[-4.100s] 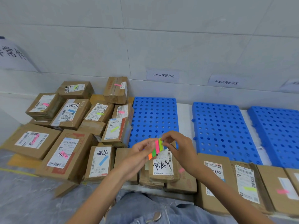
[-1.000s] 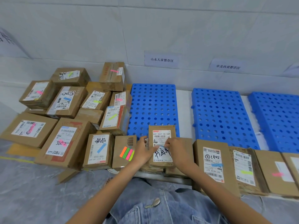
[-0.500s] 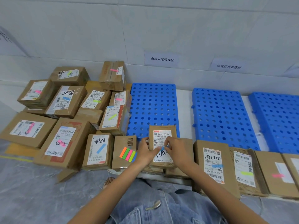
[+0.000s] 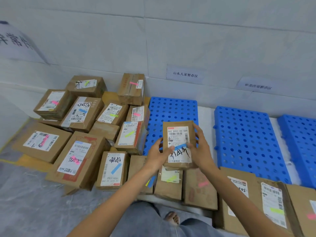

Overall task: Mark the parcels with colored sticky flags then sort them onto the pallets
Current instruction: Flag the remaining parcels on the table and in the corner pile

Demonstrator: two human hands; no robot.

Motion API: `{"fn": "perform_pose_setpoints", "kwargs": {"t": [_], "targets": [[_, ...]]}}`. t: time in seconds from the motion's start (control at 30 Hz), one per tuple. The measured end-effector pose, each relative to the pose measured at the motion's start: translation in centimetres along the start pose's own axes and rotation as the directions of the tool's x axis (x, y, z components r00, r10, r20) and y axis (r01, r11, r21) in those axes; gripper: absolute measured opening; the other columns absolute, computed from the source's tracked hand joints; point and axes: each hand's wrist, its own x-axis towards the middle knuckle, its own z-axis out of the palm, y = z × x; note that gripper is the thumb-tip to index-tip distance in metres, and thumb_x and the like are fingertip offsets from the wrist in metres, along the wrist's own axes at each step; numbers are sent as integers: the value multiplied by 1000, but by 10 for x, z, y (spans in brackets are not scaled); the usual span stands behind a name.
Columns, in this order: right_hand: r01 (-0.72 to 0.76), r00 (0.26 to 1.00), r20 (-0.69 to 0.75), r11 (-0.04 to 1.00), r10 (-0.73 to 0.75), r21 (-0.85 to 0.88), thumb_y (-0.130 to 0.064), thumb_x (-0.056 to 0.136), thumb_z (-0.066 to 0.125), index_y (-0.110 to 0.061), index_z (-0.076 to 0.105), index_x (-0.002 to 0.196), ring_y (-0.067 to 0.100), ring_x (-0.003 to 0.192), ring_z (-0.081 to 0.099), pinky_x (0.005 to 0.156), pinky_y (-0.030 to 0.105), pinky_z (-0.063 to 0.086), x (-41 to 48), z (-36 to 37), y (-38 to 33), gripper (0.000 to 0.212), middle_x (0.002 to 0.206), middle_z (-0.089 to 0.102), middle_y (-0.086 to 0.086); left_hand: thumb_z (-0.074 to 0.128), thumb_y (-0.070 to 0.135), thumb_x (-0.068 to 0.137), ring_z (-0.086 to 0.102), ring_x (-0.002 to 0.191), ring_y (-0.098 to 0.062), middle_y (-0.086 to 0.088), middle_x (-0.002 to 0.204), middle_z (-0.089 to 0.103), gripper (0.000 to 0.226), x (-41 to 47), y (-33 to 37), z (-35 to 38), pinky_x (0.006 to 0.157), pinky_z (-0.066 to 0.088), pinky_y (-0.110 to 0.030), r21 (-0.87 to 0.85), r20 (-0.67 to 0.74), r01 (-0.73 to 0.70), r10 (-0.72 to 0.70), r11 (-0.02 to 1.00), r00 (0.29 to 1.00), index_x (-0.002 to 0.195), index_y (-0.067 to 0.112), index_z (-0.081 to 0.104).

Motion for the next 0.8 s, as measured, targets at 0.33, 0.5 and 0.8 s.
{"fn": "perform_pose_setpoints", "kwargs": {"t": [0.33,0.5,0.8], "targets": [[-27,974,226,997,10,72,-25,98,46,-22,40,137,11,115,44,88,27,39,123,113,-114,39,132,43,-2,51,32,95,64,81,-8,1,100,68,18,66,66,-188,64,52,-20,-162,-329,-66,9,985,944,109,22,58],[-222,965,111,967,236,-126,-31,97,47,-7,45,130,27,116,50,93,35,41,217,182,-114,40,129,51,13,53,29,95,62,94,-21,-10,112,65,30,148,66,-293,78,51,-32,-151,-456,21,-89,988,886,118,10,58],[-458,884,17,871,468,-177,-56,89,49,-11,50,131,32,119,51,103,40,41,313,264,-81,62,129,55,13,47,27,98,57,112,-28,-8,126,60,34,304,82,-354,97,46,-41,46,-308,155,-134,987,942,127,12,52]]}}
